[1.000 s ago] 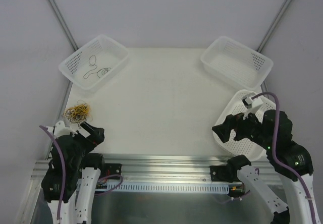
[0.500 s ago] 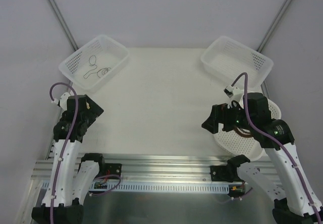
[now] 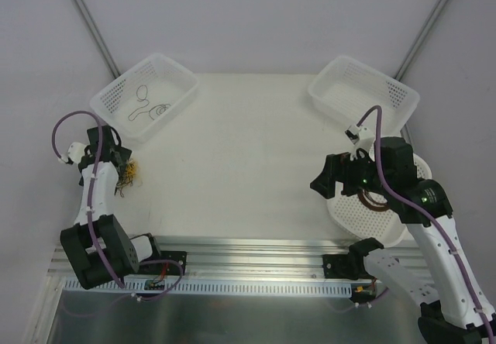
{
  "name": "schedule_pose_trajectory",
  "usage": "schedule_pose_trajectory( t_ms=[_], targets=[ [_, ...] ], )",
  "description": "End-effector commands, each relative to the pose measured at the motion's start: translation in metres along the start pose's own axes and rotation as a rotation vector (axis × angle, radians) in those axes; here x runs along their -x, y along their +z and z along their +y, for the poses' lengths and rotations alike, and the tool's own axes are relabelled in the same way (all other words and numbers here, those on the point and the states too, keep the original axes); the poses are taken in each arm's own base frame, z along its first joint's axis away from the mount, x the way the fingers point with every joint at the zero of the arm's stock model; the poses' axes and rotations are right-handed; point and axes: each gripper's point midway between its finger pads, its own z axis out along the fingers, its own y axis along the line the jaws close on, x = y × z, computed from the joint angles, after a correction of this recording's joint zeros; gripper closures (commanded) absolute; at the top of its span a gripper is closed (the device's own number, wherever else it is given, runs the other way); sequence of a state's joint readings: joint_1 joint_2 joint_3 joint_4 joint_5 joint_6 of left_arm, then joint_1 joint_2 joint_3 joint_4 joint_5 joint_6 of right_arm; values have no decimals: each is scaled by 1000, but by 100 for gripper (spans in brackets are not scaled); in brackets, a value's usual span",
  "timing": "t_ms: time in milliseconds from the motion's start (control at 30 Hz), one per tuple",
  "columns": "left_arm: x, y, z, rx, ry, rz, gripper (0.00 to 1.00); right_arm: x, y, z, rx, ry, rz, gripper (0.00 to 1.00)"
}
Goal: Untangle the cables
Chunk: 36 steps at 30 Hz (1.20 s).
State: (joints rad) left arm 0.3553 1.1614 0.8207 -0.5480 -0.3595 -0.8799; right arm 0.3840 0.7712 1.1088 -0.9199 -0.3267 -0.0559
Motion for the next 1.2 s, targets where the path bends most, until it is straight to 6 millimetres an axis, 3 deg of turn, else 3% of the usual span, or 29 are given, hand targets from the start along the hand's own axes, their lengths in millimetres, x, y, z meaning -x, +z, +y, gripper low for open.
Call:
schedule_pose_trajectory(
  t_ms=[0,200,333,433,600,633,700,733,867,1000,1167],
  targets=[
    [31,8,-23,-31,-112,-56,1,5,-3,6,26,-25,-18,3],
    [28,47,-26,51,-64,18,1,6,-7,13,60,-23,-21,3],
    [0,71,-25,80,32,144,1,5,-7,12,53,-23,-13,3],
    [-22,79,-17,95,39,220,1,4,-5,11,51,-16,-15,3],
    [-46,81,-13,65,111,315,22,4,1,15,81,1,-11,3],
    [-48,78,-13,55,125,324,35,3,3,14,81,4,-9,3],
    [-57,74,-12,29,164,353,47,5,6,13,76,9,-15,3],
    [-57,70,-13,5,191,353,60,6,9,12,78,10,-17,3],
    [-73,49,-19,-90,255,392,84,9,19,14,95,20,-17,3],
    [-93,20,-36,-204,409,369,89,13,30,9,70,41,-44,3],
    [-131,-39,-80,-469,723,348,91,19,39,-2,-3,78,-82,3]
  ],
)
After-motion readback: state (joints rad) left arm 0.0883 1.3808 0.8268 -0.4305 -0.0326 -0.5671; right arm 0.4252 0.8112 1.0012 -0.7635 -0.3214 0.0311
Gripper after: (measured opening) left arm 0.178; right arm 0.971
